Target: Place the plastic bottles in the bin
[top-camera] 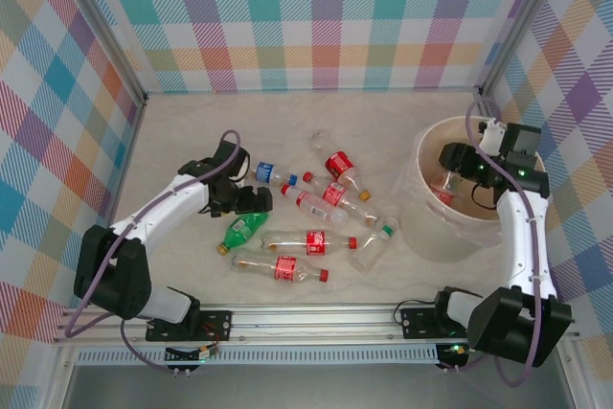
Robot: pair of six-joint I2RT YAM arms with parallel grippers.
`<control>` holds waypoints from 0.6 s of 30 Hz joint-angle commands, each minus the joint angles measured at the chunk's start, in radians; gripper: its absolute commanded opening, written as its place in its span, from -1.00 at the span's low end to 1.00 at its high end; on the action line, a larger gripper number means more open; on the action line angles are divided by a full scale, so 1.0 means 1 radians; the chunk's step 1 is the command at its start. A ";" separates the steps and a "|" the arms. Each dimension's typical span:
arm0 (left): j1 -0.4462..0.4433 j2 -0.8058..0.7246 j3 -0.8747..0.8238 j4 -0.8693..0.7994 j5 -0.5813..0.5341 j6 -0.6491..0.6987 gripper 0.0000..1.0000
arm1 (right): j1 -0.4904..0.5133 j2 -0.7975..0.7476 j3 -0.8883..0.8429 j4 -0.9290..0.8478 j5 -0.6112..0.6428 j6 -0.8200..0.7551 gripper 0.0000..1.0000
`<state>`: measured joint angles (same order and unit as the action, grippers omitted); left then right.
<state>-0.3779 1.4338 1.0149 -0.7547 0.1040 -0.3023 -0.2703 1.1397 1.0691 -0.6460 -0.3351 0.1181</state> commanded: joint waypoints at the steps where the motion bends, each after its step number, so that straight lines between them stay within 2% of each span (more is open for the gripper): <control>1: 0.008 0.029 -0.011 -0.008 0.027 -0.011 0.99 | -0.004 -0.008 -0.004 -0.019 -0.050 0.026 0.35; 7: 0.007 0.029 -0.008 0.011 0.055 -0.011 0.99 | -0.004 -0.005 0.061 -0.085 -0.050 0.013 0.64; 13: 0.007 0.005 -0.043 0.051 0.114 -0.019 0.99 | -0.005 -0.010 0.176 -0.172 -0.056 0.015 0.84; 15: 0.008 0.001 -0.045 0.057 0.117 -0.020 0.99 | -0.004 -0.015 0.223 -0.200 -0.060 0.023 0.98; 18: 0.008 0.005 -0.037 0.040 0.108 -0.009 0.99 | -0.005 -0.012 0.287 -0.248 -0.067 0.034 0.98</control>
<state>-0.3771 1.4593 0.9794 -0.7101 0.1932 -0.3065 -0.2703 1.1393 1.2930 -0.8165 -0.3725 0.1421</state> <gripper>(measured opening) 0.997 0.990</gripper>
